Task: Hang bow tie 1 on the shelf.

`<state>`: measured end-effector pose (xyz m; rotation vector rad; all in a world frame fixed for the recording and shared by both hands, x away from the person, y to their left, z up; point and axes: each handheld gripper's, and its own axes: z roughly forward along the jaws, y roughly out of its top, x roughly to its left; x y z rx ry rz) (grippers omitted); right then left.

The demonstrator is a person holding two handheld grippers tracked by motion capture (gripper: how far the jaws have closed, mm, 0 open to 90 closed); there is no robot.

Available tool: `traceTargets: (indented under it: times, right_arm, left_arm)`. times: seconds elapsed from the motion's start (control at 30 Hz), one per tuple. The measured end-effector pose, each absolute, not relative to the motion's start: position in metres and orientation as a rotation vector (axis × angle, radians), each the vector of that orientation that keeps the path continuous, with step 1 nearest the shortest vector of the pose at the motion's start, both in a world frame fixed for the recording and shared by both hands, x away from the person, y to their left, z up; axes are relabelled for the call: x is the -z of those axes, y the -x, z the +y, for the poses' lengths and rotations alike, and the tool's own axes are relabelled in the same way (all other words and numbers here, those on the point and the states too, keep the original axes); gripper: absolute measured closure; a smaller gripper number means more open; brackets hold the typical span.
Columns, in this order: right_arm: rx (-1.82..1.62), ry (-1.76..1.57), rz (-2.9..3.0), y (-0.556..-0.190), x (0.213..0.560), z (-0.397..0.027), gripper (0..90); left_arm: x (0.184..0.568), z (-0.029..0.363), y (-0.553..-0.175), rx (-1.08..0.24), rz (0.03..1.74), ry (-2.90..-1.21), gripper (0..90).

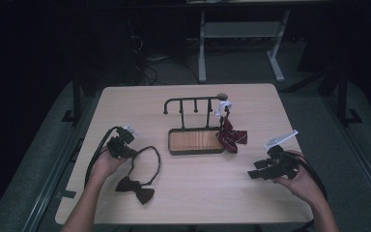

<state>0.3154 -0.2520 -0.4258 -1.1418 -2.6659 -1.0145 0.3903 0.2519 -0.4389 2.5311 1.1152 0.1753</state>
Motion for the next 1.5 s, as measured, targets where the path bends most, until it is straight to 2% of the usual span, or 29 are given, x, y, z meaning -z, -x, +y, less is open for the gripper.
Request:
traceTargets:
  times: [0.4, 0.87, 1.5]
  right_arm:
    - [0.985, 1.105, -2.659, -0.317, 0.435, -0.250, 43.2]
    - [0.988, 1.118, -2.627, -0.318, 0.438, -0.254, 43.2]
    - [1.008, 1.122, -2.634, -0.316, 0.435, -0.256, 43.6]
  left_arm:
    - [0.426, 0.257, -0.383, -0.121, 1.055, -2.505, 89.8]
    - [0.390, 0.253, -0.369, -0.142, 0.966, -2.480, 89.8]
    - [0.363, 0.250, -0.356, -0.158, 0.880, -2.512, 90.0]
